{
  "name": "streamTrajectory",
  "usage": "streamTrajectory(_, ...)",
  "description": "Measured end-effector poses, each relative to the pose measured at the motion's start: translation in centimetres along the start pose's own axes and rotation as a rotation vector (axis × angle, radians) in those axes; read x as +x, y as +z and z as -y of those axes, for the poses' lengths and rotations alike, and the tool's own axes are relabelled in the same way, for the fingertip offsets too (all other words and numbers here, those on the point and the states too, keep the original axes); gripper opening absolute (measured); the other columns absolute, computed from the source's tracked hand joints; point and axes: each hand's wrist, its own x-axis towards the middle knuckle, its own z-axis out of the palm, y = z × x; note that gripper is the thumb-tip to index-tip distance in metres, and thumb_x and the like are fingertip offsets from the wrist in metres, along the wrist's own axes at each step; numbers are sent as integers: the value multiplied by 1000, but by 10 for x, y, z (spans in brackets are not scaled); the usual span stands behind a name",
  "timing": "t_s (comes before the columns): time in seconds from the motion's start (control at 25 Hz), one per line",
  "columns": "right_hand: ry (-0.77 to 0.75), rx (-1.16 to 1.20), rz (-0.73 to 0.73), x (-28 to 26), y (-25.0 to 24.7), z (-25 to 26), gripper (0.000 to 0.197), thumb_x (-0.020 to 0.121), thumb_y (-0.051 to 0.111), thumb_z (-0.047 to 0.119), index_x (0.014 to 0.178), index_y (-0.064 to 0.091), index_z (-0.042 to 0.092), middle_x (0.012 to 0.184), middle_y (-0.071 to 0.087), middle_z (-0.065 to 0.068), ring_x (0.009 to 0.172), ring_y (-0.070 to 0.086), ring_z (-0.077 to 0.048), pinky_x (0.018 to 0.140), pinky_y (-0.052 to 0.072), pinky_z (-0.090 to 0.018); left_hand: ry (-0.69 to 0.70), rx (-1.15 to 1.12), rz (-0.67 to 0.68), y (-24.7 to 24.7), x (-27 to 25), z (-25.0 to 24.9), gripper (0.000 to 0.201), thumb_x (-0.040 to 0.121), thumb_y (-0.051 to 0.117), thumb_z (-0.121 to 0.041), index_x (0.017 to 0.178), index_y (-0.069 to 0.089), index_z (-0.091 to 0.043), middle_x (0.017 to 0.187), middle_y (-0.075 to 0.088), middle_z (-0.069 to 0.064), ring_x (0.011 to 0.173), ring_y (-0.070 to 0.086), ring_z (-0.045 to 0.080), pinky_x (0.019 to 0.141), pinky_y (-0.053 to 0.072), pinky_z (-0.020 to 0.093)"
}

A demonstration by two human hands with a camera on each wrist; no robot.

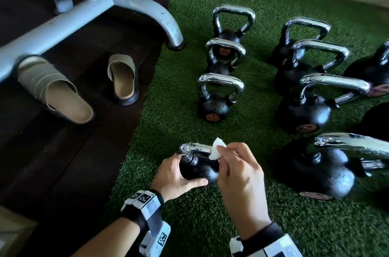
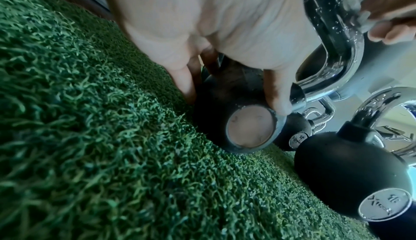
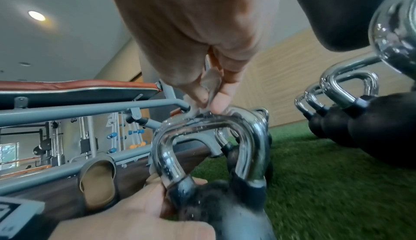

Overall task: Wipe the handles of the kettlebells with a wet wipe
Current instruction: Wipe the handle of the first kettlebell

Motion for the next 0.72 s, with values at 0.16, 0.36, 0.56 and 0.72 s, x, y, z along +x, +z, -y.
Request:
streamTrajectory(0.16, 334, 154, -133, -7, 2, -27, 26, 87, 70, -2, 99, 79, 19, 94, 74, 1, 73, 69, -10, 67, 58, -23, 17, 13, 21, -6, -2, -8, 65, 57, 91, -60, 108, 57, -38, 105, 65, -24, 98, 62, -9, 89, 47, 5)
streamTrajectory(0.36, 513, 269, -154, -21, 8, -34, 17, 92, 69, 12, 101, 78, 23, 90, 75, 7, 72, 72, -11, 63, 62, -36, 18, 22, 40, -8, -4, -13, 68, 59, 90, -59, 113, 54, -41, 110, 64, -25, 102, 60, -12, 94, 45, 7)
streamTrajectory(0.56, 740, 501, -67, -29, 15, -44, 23, 97, 66, 14, 93, 75, 34, 73, 77, 3, 68, 75, -20, 72, 64, -50, 0, -52, 87, -9, -4, -17, 61, 62, 90, -49, 117, 64, -41, 109, 71, -29, 107, 62, -12, 99, 51, 21)
streamTrajectory(0.72, 782, 599, -72, -29, 19, -48, 21, 95, 68, 10, 97, 76, 29, 74, 78, -1, 70, 77, -21, 74, 63, -41, -48, -59, 82, -10, -4, -20, 64, 60, 91, -47, 119, 64, -44, 110, 70, -31, 107, 61, -15, 94, 49, 16)
